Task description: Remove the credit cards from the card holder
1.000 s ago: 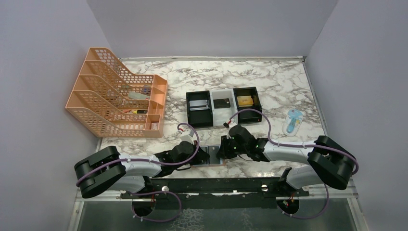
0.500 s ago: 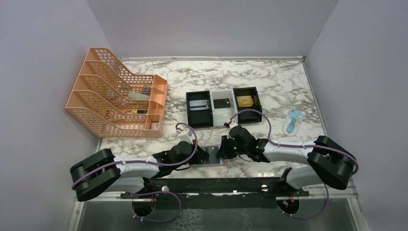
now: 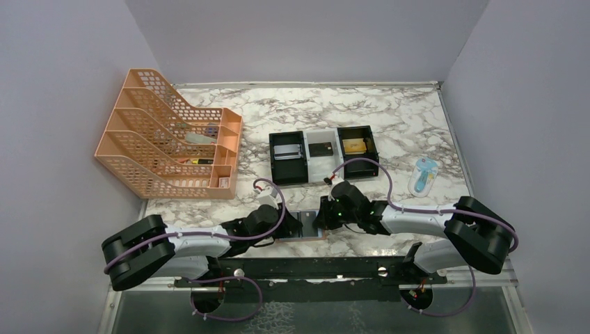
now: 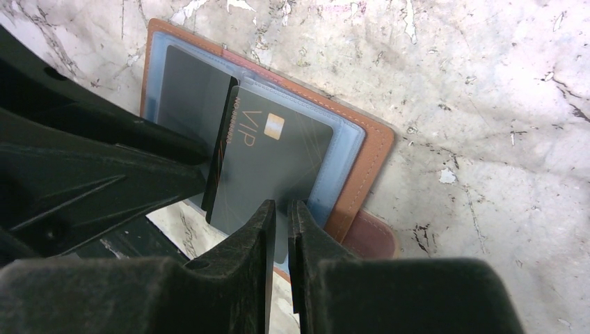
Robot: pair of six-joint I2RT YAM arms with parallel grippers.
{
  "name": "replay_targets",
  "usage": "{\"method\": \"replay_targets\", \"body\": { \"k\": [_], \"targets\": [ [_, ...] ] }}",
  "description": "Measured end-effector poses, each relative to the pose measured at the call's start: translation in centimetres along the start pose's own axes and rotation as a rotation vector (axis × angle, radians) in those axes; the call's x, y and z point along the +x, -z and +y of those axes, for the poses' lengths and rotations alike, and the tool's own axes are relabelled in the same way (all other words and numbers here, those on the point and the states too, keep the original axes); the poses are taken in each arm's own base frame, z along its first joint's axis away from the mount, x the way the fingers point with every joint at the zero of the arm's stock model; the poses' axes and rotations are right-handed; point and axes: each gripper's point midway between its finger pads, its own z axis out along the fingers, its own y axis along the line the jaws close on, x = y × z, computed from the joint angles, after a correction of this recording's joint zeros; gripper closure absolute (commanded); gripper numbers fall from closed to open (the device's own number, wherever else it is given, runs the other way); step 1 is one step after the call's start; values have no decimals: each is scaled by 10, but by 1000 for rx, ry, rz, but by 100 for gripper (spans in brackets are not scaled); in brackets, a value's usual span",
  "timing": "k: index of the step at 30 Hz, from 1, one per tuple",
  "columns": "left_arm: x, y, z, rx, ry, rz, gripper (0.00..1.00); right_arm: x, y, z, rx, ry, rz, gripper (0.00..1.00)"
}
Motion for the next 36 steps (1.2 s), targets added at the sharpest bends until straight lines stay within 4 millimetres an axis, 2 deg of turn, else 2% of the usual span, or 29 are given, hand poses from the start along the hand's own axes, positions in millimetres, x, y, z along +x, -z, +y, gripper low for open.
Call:
{"method": "replay_targets", "body": {
  "k": [2, 6, 11, 14, 21, 36],
  "targets": [
    [3, -2, 6, -21, -1, 11, 70, 0, 0, 0, 0, 0, 0, 86],
    [4, -8, 3, -25, -1, 14, 71, 0, 0, 0, 0, 0, 0, 86],
    [6, -16, 1, -37, -13, 29, 79, 0, -1, 0, -1, 0, -2, 86],
    [7, -19, 1, -42, -22, 38, 80, 0, -1, 0, -1, 0, -2, 86],
    [5, -17, -3, -29, -20, 34, 81, 0, -1, 0, -4, 0, -5, 86],
    [2, -9, -14, 12, -16, 32, 94, -1, -1, -2, 2, 0, -12, 86]
  ]
}}
